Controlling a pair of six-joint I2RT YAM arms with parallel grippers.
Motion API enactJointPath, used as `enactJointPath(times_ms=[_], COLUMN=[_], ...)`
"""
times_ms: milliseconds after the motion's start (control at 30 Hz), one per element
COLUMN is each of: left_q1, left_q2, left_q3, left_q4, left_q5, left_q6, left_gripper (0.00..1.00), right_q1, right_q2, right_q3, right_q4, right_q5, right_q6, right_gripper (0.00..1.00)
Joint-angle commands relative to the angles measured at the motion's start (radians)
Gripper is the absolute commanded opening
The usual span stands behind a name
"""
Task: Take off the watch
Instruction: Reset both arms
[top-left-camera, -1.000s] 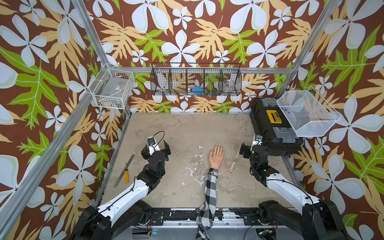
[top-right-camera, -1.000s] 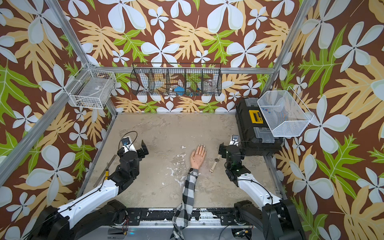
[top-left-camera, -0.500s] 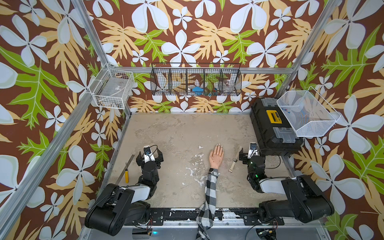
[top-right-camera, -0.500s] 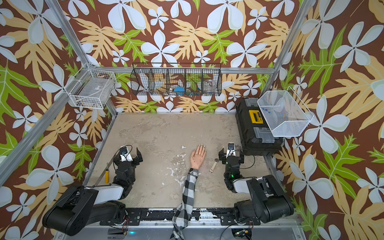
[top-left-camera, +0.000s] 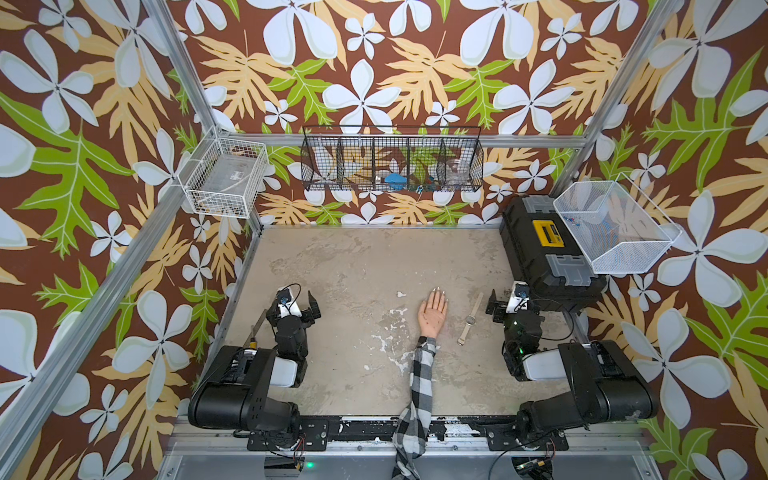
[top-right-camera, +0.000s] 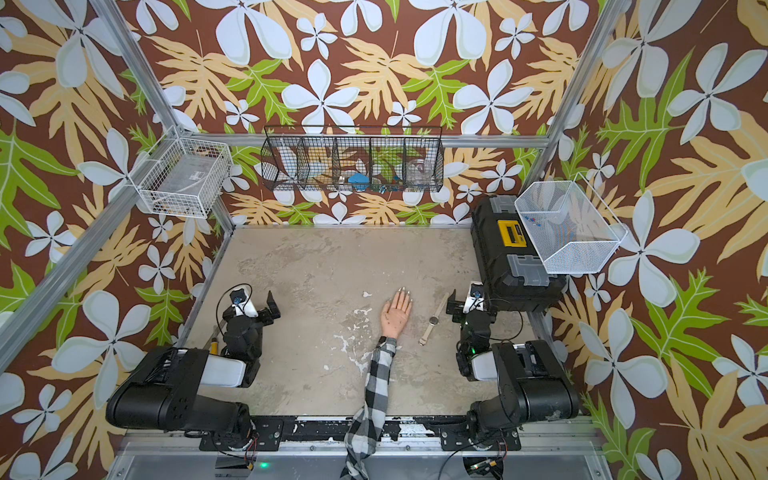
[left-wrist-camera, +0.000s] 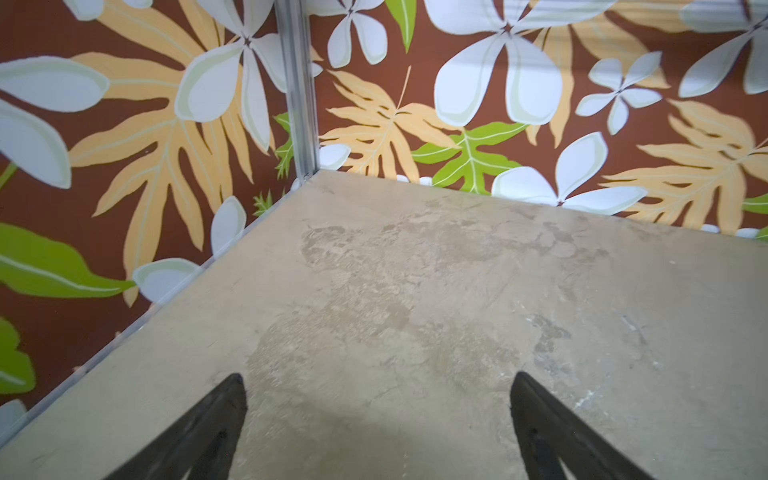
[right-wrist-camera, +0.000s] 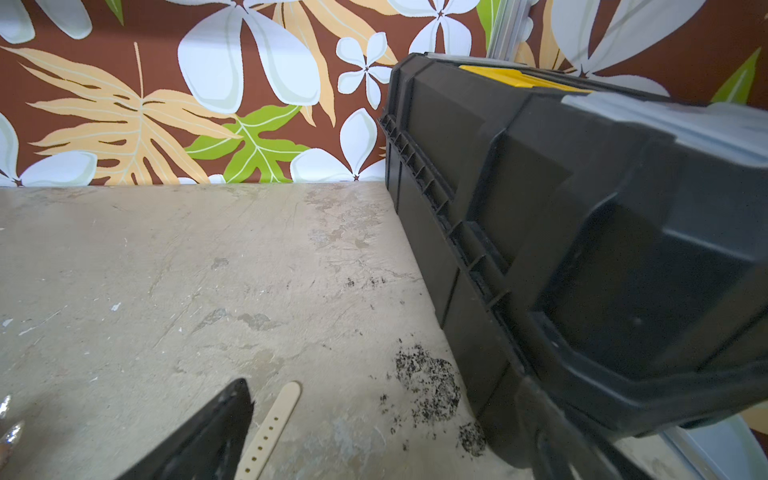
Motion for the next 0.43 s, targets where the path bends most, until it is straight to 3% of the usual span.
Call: enactJointPath(times_ms=[0,33,400], left_q1=[0.005,0.004,0.004], left_q2=[-0.019,0.007,0.000], left_q3=[0.009,0.000,0.005], left_q4=[-0.016,0.053,0.024], left_q5=[0.027,0.022,0.025], left_q6=[-0.029,-0.021,-0.026], left_gripper=[1.00,1.00,1.00], right_q1=[0.001,0.001,-0.001], right_q2=[-0.004,-0.002,-0.004], right_q3=[0.000,0.000,0.002], right_q4=[0.018,0.022,0.014], right_q5=[-0.014,-0.014,-0.018], right_q6=[0.010,0.008,0.010], right_gripper=[1.00,1.00,1.00])
